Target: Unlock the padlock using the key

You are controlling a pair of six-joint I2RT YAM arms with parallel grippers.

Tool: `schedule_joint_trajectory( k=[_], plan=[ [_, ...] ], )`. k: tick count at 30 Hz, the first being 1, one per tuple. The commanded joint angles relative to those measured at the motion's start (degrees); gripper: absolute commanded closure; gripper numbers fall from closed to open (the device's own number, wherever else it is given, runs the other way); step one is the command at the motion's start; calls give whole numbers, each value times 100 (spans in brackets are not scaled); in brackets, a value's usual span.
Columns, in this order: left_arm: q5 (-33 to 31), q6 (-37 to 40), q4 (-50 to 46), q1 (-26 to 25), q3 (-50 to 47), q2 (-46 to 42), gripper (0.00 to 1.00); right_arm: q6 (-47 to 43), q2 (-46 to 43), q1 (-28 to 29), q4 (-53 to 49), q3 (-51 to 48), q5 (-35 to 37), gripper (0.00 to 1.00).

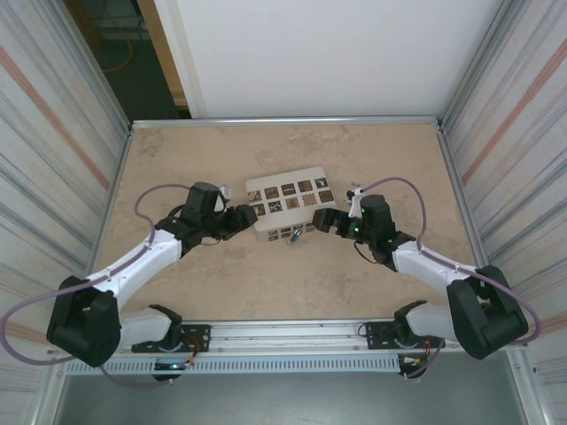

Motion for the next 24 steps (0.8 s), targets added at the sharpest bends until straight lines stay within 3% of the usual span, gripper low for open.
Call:
schedule_joint_trajectory(
  k=[1, 12, 24],
  plan=[
    [-130, 119, -153, -30, 160, -248, 44, -205, -302, -217, -199, -174, -384, 1],
    [-8, 226, -118, -428, 731, 80, 58, -76, -413, -672, 219, -272, -1662, 3],
    [485, 515, 242, -465, 1423, 1288, 62, 147, -63, -694, 435, -403, -1756, 2]
  ],
)
